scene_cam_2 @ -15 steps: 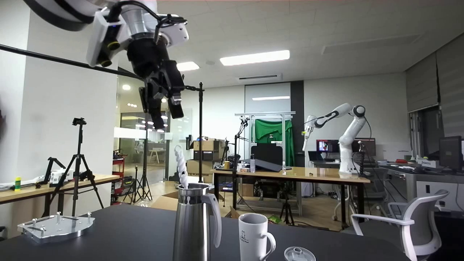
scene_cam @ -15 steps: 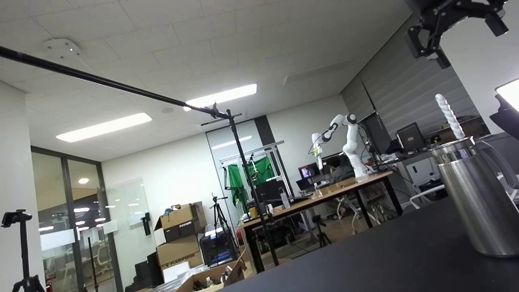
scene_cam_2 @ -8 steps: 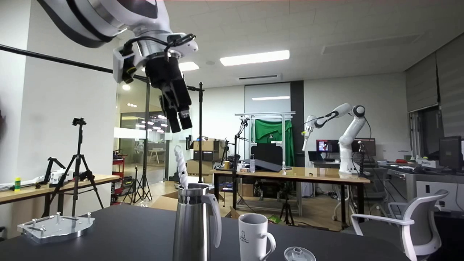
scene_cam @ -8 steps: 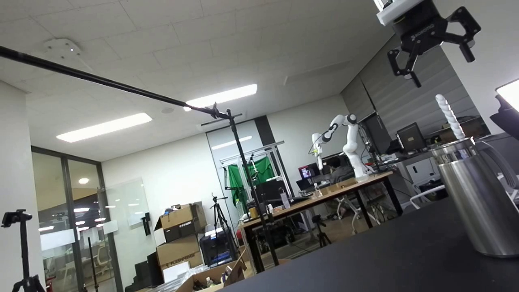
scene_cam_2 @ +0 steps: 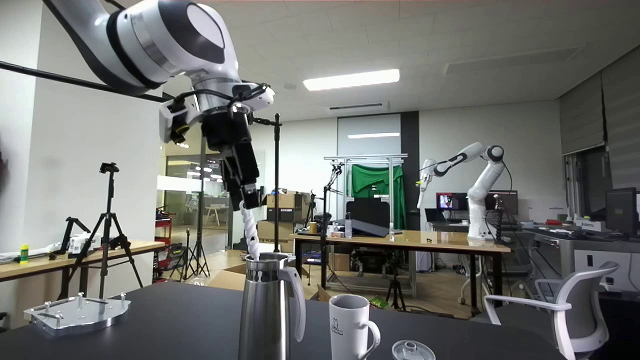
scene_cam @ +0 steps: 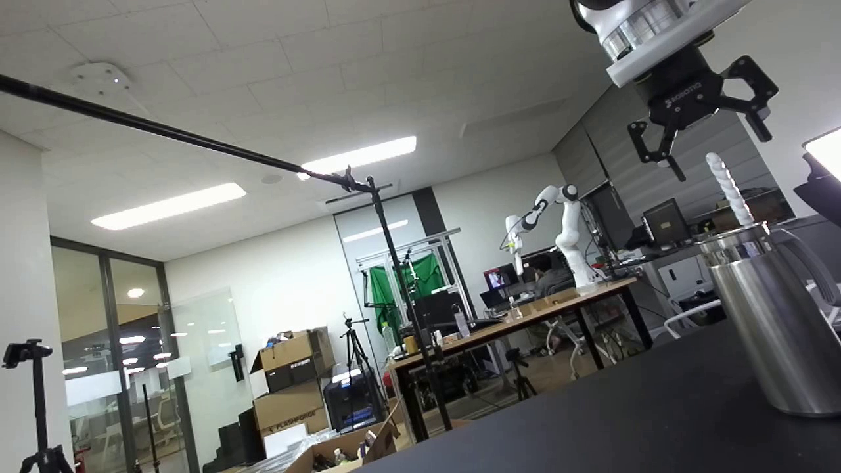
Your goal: Move the brush inside the flask up and down
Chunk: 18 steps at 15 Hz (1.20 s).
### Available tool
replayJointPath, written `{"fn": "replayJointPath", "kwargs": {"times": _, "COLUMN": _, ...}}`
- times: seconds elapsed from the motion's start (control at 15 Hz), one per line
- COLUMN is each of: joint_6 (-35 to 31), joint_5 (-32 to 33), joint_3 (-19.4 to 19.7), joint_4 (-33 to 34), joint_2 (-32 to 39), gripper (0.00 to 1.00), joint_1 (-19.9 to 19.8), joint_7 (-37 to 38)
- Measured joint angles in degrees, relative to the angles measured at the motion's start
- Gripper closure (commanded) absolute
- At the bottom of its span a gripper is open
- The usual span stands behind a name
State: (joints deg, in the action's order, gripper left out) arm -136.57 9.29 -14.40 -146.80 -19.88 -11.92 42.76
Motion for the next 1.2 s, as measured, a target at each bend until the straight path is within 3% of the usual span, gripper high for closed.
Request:
{"fn": "replayJointPath", "kwargs": {"times": 0.07, "joint_6": 0.0, "joint_5": 0.19, "joint_3": 0.22, "joint_4": 0.3, "joint_2": 1.1, "gripper": 0.25, "joint_1": 0.0, "joint_7": 0.09}}
{"fn": "replayJointPath", "kwargs": {"times": 0.2, "joint_6": -0.04, "joint_5": 0.99, "joint_3": 0.9, "joint_4": 1.0, "joint_2": 3.18, "gripper": 0.32, "joint_1": 0.09, "joint_7": 0.37}}
{"fn": "replayJointPath", "kwargs": {"times": 0.8, "joint_6": -0.32, "joint_5": 2.56, "joint_3": 3.73, "joint_4": 2.65, "joint_2": 6.86, "gripper": 0.95, "joint_1": 3.32, "joint_7": 1.28}}
{"fn": "replayJointPath", "kwargs": {"times": 0.93, "joint_6": -0.32, "joint_5": 2.4, "joint_3": 4.49, "joint_4": 2.93, "joint_2": 6.53, "gripper": 1.0, "joint_1": 4.15, "joint_7": 1.12}}
{"fn": "replayJointPath", "kwargs": {"times": 1.2, "joint_6": 0.54, "joint_5": 0.66, "joint_3": 6.24, "joint_4": 3.15, "joint_2": 3.4, "gripper": 0.96, "joint_1": 5.62, "joint_7": -0.97}}
